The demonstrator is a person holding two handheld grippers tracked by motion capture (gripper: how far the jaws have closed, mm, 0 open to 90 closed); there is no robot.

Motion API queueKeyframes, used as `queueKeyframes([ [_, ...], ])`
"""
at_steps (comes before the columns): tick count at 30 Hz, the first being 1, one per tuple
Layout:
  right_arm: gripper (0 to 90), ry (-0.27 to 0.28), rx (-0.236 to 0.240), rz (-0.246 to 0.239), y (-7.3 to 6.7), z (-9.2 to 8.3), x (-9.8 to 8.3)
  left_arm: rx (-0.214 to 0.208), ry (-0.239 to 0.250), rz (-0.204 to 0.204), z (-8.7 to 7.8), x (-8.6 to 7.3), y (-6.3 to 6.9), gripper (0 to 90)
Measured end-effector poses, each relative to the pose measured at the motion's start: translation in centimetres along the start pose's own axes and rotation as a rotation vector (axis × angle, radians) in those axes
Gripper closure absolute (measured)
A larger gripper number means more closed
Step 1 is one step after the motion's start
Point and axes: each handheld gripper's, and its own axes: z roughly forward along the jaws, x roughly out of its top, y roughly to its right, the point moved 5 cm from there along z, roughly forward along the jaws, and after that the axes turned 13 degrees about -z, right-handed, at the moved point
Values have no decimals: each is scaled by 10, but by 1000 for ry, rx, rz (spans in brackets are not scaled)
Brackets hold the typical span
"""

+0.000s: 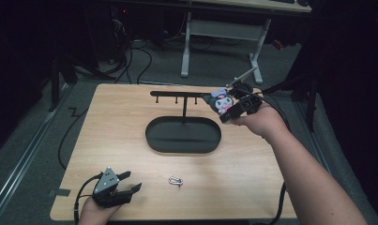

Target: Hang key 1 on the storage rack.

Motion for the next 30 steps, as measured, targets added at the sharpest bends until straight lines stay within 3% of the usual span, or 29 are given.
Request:
queueKeyframes([
  [5,489,2,-7,21,7,3,-1,-1,-1,-3,0,0,0,372],
  [14,488,-3,0,47,16,10,-24,-2,-11,-2,1,-2,1,372],
  [20,487,-7,21,51,17,23,-39,0,-22,8,3,-3,2,372],
  [30,485,-6,35,62,15,48,-49,1,-25,13,4,-3,3,372],
])
